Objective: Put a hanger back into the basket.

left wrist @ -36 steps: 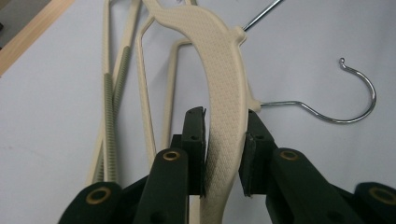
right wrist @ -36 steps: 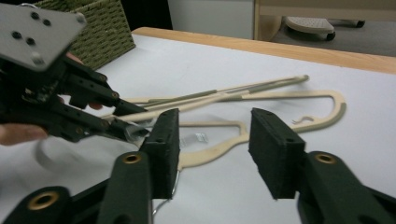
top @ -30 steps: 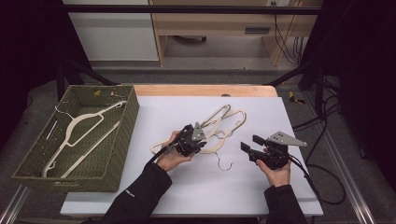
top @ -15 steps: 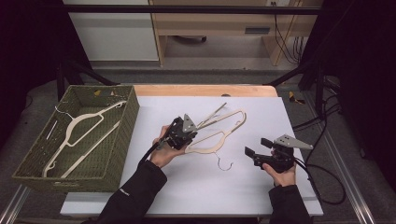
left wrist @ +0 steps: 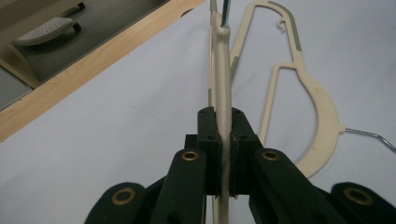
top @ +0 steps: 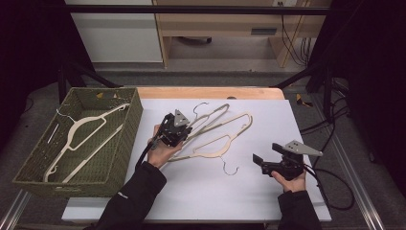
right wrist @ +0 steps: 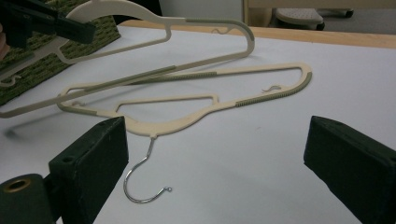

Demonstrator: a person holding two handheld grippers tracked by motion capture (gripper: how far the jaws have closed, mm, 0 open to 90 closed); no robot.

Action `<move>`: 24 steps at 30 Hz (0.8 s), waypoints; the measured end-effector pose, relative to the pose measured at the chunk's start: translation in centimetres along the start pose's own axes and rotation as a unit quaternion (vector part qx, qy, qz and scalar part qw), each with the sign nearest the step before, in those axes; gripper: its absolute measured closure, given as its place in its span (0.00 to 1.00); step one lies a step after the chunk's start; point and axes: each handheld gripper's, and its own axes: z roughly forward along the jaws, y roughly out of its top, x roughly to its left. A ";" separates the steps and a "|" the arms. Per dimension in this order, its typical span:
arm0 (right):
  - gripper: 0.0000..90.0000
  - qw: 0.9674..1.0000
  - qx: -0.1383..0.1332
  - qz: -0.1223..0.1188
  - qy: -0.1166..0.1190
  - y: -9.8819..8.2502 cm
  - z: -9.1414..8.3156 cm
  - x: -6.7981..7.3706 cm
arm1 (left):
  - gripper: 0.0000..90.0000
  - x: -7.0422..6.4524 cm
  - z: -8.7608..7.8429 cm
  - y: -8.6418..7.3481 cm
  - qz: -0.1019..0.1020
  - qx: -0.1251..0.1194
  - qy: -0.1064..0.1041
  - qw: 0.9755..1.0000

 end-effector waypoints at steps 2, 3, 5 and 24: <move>0.07 1.000 -0.002 -0.005 -0.001 0.0 -0.1 0.0 | 0.96 0.2 -0.6 0.0 0.003 -0.001 -0.002 1.000; 0.06 1.000 -0.002 -0.003 -0.004 0.0 -0.2 0.1 | 0.96 0.1 -0.7 0.0 -0.010 -0.012 -0.005 1.000; 0.05 1.000 -0.002 -0.009 -0.001 0.1 -0.3 0.0 | 0.96 0.2 -1.3 0.0 -0.023 -0.028 -0.011 0.999; 0.03 1.000 -0.001 -0.029 -0.001 0.2 -0.8 0.1 | 0.96 0.9 -9.3 2.1 -0.017 -0.076 -0.040 0.996</move>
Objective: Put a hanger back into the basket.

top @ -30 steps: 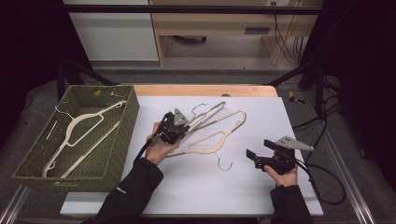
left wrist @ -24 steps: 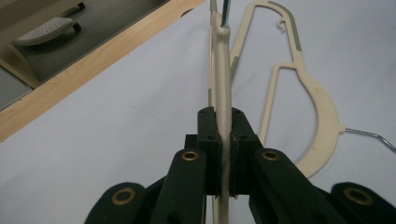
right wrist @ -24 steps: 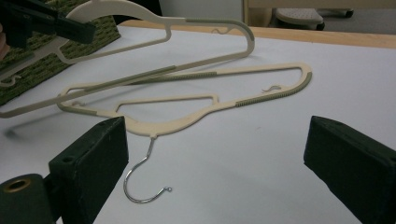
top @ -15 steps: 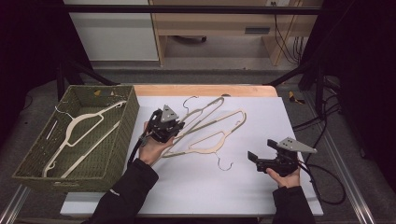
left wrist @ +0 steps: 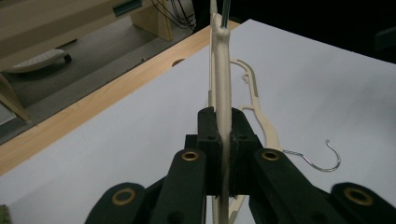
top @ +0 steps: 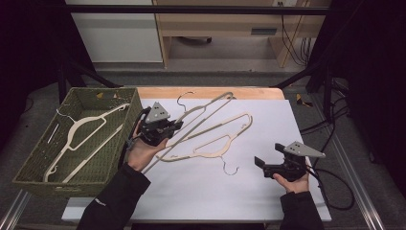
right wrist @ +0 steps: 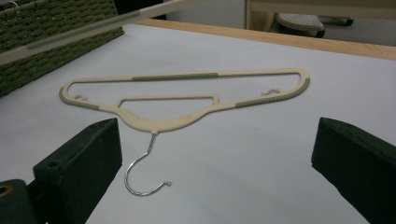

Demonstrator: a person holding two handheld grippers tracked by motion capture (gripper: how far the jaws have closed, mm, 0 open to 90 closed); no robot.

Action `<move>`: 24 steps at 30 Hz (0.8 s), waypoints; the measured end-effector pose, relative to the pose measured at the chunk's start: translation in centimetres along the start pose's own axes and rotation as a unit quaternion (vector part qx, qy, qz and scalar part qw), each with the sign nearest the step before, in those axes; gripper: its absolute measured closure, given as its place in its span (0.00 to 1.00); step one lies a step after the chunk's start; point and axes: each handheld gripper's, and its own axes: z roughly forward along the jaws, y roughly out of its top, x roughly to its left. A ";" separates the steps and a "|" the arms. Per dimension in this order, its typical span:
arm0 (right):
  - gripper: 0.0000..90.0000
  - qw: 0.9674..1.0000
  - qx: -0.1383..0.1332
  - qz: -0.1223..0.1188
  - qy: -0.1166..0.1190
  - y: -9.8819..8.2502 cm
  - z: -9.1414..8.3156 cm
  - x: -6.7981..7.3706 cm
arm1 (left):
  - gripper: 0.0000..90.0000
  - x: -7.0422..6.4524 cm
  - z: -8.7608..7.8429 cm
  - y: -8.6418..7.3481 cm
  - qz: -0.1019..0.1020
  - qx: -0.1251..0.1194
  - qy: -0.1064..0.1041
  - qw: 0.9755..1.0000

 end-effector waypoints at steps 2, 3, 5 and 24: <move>0.03 1.000 0.002 0.001 -0.001 0.0 0.0 0.0 | 0.96 0.0 -1.0 0.4 0.000 -0.007 -0.005 1.000; 0.03 1.000 0.003 0.003 -0.001 0.0 0.0 0.0 | 0.96 0.0 -1.3 0.6 -0.002 -0.009 -0.007 1.000; 0.03 1.000 0.002 0.003 0.000 0.0 -0.1 0.0 | 0.96 0.0 -2.2 0.9 0.004 -0.006 -0.011 1.000; 0.03 1.000 -0.001 0.002 0.001 0.1 -0.2 -0.2 | 0.96 3.4 -10.2 3.1 0.005 -0.035 0.003 0.999</move>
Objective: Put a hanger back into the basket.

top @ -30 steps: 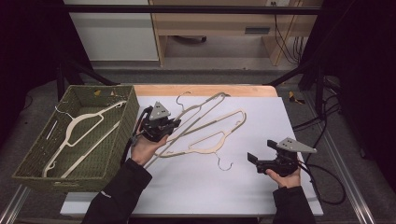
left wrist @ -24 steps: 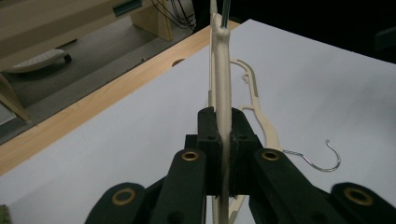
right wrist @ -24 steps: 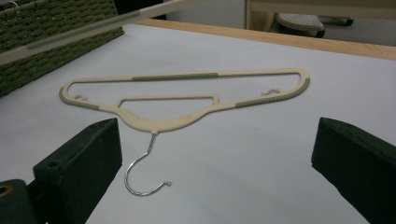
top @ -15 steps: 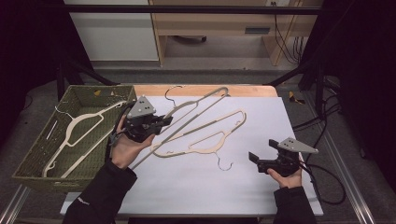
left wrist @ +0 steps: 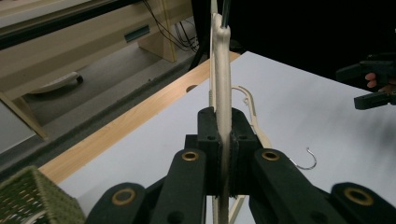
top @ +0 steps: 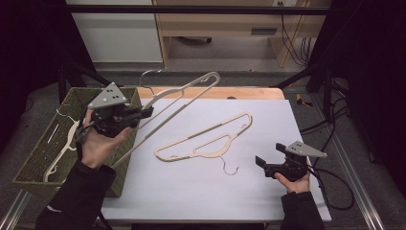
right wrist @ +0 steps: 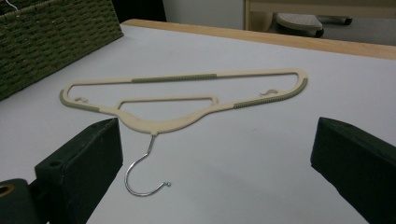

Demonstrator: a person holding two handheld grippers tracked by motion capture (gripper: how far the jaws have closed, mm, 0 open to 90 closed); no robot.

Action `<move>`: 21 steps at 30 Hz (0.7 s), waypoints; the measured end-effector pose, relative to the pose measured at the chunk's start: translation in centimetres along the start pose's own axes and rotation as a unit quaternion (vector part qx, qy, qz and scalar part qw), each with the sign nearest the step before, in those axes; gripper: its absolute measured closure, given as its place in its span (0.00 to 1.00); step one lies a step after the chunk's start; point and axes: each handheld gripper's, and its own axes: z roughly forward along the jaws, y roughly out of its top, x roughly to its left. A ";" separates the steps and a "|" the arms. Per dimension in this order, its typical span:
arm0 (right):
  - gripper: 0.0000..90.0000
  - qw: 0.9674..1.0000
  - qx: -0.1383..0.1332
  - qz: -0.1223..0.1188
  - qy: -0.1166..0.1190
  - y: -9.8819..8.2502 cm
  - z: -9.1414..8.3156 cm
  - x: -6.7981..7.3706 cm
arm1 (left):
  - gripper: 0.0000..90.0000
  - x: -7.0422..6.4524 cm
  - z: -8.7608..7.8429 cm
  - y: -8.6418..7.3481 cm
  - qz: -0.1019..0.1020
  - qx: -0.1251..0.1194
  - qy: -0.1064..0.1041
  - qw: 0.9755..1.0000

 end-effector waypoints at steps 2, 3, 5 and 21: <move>0.03 1.000 -0.001 -0.001 0.000 0.0 0.0 0.0 | 0.96 0.7 -1.0 0.1 -0.003 -0.008 0.006 1.000; 0.02 1.000 0.000 0.000 0.001 0.0 0.0 0.0 | 0.96 0.7 -1.0 0.1 -0.003 -0.008 0.006 1.000; 0.02 1.000 0.000 -0.002 0.002 0.0 0.0 0.0 | 0.96 1.5 -2.0 -0.1 -0.002 -0.015 0.009 1.000; 0.02 1.000 -0.004 0.008 0.006 0.1 -0.1 0.3 | 0.96 6.9 -5.0 -2.4 -0.031 -0.008 0.035 0.999</move>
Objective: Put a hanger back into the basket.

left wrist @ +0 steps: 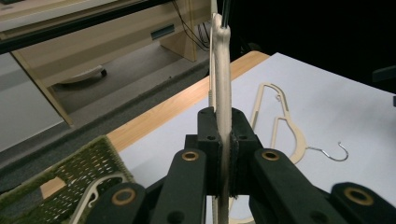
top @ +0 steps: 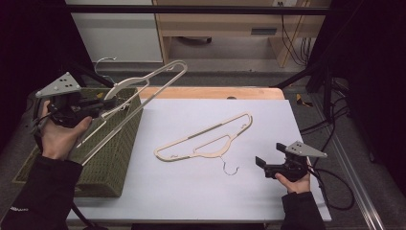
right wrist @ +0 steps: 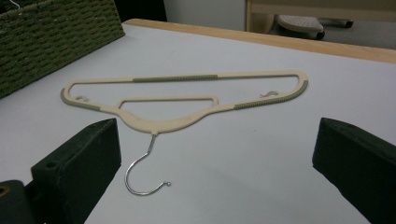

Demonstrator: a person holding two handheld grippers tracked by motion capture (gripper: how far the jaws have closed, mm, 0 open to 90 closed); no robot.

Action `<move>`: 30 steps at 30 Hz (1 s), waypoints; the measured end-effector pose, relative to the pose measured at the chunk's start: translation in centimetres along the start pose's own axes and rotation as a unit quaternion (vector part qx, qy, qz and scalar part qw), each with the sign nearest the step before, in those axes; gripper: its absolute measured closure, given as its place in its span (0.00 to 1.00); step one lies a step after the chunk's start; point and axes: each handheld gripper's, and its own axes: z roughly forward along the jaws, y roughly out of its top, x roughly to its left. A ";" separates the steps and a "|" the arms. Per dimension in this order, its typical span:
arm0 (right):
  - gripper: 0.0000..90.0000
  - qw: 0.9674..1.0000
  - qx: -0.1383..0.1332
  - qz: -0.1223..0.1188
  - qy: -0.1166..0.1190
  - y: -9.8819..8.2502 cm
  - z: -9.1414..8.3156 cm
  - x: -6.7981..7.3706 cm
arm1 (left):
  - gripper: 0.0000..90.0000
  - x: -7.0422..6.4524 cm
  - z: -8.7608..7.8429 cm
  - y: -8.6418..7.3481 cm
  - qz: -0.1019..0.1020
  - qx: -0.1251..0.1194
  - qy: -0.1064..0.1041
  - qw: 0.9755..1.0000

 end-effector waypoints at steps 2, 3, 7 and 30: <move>0.02 1.000 0.002 -0.010 -0.004 0.0 0.0 -0.2 | 0.96 0.3 -0.2 -0.2 -0.001 0.000 0.001 1.000; 0.02 1.000 0.002 -0.011 -0.005 0.0 0.0 -0.2 | 0.96 1.0 -0.5 -0.6 -0.002 0.001 0.004 1.000; 0.02 1.000 0.005 -0.012 -0.003 0.0 0.0 -0.2 | 0.96 1.8 -1.0 -1.3 -0.004 -0.002 0.009 1.000; 0.02 1.000 0.008 -0.013 -0.003 -0.1 0.2 -0.1 | 0.95 7.7 -2.5 -5.7 -0.027 0.023 0.034 0.999</move>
